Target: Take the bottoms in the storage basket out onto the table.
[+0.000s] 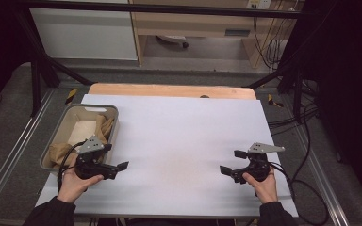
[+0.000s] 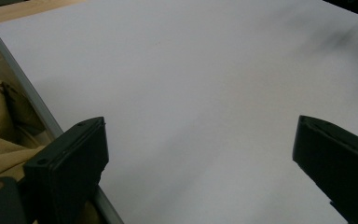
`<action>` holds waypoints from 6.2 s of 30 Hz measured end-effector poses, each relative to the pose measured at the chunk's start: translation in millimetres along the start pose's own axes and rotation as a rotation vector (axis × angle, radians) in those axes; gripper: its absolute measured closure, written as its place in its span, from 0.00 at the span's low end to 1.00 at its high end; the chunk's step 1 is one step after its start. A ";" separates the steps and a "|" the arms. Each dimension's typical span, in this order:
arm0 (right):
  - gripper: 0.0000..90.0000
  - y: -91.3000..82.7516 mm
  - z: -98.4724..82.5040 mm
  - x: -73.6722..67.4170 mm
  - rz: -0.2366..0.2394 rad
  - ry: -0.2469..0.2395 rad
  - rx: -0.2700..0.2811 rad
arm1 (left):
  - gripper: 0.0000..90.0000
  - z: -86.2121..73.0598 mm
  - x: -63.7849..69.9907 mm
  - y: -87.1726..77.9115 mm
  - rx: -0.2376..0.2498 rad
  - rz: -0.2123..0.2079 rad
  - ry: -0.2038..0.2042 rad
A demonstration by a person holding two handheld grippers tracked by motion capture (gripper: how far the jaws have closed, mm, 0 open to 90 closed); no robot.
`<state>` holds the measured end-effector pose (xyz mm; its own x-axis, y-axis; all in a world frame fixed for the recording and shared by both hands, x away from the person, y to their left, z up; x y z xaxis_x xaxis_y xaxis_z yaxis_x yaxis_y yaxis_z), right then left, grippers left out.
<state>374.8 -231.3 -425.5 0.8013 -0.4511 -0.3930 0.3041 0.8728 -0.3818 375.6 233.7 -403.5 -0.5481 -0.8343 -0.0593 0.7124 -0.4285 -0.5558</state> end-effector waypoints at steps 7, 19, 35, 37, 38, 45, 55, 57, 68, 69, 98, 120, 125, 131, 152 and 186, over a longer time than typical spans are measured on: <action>0.01 0.2 -0.2 0.4 0.002 -0.003 -0.005 | 0.03 0.9 -0.3 -0.3 -0.004 0.003 0.000; 0.01 1.4 -1.2 0.3 0.003 -0.002 -0.017 | 0.03 2.7 0.0 -2.5 -0.010 0.006 0.008; 0.01 2.0 -1.9 0.0 0.000 -0.005 -0.024 | 0.03 5.1 -2.5 -7.0 -0.017 0.006 0.006; 0.01 2.1 -1.9 0.0 0.001 -0.005 -0.025 | 0.03 5.2 -3.3 -7.7 -0.021 0.009 0.007; 0.01 2.0 -2.0 0.3 0.001 -0.006 -0.026 | 0.03 5.2 -3.8 -8.0 -0.020 0.009 0.006; 0.01 2.4 -2.0 0.5 -0.001 -0.003 -0.028 | 0.03 5.9 -8.4 -10.4 -0.025 0.020 -0.003; 0.01 2.5 -2.0 0.8 -0.002 -0.001 -0.030 | 0.03 6.1 -16.4 -13.9 -0.046 0.044 -0.013; 0.01 2.6 -2.1 0.9 -0.002 -0.003 -0.032 | 0.03 6.3 -17.8 -14.9 -0.046 0.049 -0.015; 0.01 2.9 -2.5 1.0 -0.007 0.000 -0.037 | 0.03 6.2 -29.8 -22.9 -0.062 0.083 -0.027; 0.01 2.9 -2.5 1.0 -0.007 0.000 -0.037 | 0.03 6.1 -30.8 -23.6 -0.063 0.087 -0.025; 0.01 3.6 -3.2 1.0 -0.008 0.000 -0.046 | 0.11 -2.1 -58.1 -32.0 -0.122 0.165 -0.086; 0.01 3.9 -3.5 1.4 -0.011 -0.002 -0.051 | 0.25 -13.0 -63.4 -23.6 -0.188 0.218 -0.052; 0.01 3.9 -3.7 1.6 -0.010 -0.003 -0.056 | 0.27 -14.9 -62.9 -21.4 -0.202 0.220 -0.037; 0.01 4.0 -3.7 1.5 -0.010 0.000 -0.055 | 0.31 -15.8 -62.8 -20.3 -0.211 0.225 -0.029; 0.01 4.6 -4.0 1.6 -0.009 0.003 -0.059 | 0.56 -21.4 -64.3 -16.8 -0.279 0.212 -0.036; 0.01 4.9 -4.2 1.7 -0.008 0.007 -0.064 | 0.93 -23.0 -62.1 -17.6 -0.317 0.191 -0.034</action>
<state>375.5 -228.6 -431.6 0.7952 -0.4596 -0.3955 0.2768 0.8555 -0.4376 387.0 301.0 -409.1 -0.3999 -0.9020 -0.1624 0.6265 -0.1398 -0.7668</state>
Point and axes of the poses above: each handheld gripper's, and its own axes: y roughly forward along the jaws, z roughly out of its top, x roughly to its right, the point moved 3 cm from there along y, roughly forward along the jaws, and after that the axes turned 15 degrees about z, right-handed, at the moved point
